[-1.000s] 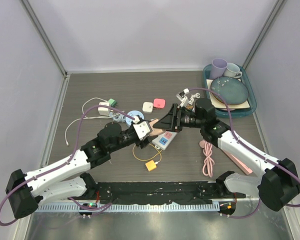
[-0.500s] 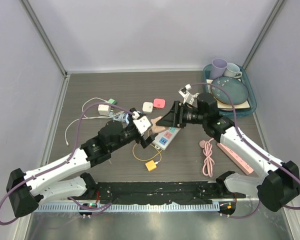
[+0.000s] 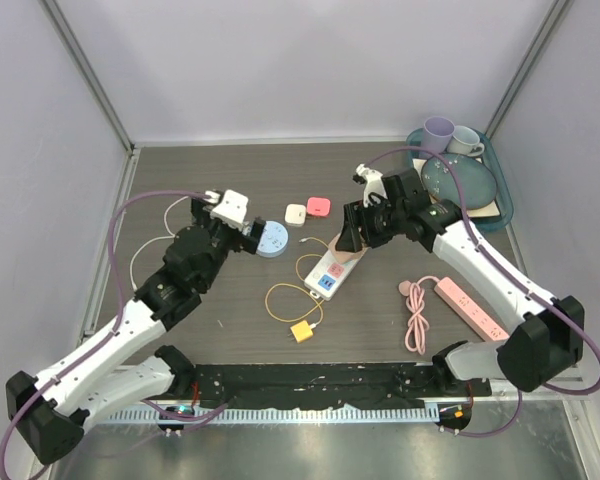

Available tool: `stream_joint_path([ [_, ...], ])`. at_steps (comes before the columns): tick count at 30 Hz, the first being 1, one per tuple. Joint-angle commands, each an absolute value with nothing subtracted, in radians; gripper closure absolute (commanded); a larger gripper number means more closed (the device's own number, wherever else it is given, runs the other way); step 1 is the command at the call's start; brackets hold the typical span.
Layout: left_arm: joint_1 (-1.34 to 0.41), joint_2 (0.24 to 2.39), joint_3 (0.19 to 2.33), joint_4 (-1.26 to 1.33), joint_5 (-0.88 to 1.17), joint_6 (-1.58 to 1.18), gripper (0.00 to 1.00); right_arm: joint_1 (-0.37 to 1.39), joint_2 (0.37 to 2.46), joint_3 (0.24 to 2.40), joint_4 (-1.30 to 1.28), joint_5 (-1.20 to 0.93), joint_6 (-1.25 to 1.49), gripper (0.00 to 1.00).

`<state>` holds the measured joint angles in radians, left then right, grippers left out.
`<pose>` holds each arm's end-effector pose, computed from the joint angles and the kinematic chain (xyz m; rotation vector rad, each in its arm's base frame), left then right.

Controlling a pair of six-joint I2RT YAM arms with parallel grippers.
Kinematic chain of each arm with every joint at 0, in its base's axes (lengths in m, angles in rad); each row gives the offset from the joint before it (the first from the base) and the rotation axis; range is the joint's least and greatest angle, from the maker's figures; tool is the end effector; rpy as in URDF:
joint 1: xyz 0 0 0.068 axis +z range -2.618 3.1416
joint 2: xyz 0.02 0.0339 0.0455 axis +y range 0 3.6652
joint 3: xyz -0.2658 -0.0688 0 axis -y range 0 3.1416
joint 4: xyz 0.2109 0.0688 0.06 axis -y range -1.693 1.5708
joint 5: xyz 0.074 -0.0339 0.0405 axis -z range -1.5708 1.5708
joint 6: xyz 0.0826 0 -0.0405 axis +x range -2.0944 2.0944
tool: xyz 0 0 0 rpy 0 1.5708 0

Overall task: Insert the plug
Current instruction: Insert the plug into the socket.

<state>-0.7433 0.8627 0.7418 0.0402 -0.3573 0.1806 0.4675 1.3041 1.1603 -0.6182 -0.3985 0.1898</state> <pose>0.1776 -0.1240 0.3373 0.4822 1.5760 -0.1343 0.2318 0.1529 0.2954 -0.5341 2.3331 0.7852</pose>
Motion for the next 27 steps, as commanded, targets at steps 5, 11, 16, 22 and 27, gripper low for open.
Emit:
stream_joint_path([
  [5,-0.615,0.848,0.813,0.032,-0.538,0.103,0.00,0.486,1.394,1.301,-0.795,-0.301,-0.122,0.99],
  [11,-0.583,0.862,0.805,0.048,-0.661,0.159,0.00,0.517,1.445,1.298,-0.793,-0.331,-0.216,0.99],
  [16,-0.574,0.865,0.795,0.074,-0.686,0.189,0.00,0.525,1.480,1.278,-0.753,-0.377,-0.262,0.99],
  [22,-0.572,0.850,0.773,0.110,-0.695,0.198,0.00,0.549,1.503,1.253,-0.698,-0.396,-0.281,0.99],
  [27,-0.572,0.848,0.765,0.127,-0.706,0.206,0.00,0.571,1.525,1.235,-0.660,-0.377,-0.293,0.99],
])
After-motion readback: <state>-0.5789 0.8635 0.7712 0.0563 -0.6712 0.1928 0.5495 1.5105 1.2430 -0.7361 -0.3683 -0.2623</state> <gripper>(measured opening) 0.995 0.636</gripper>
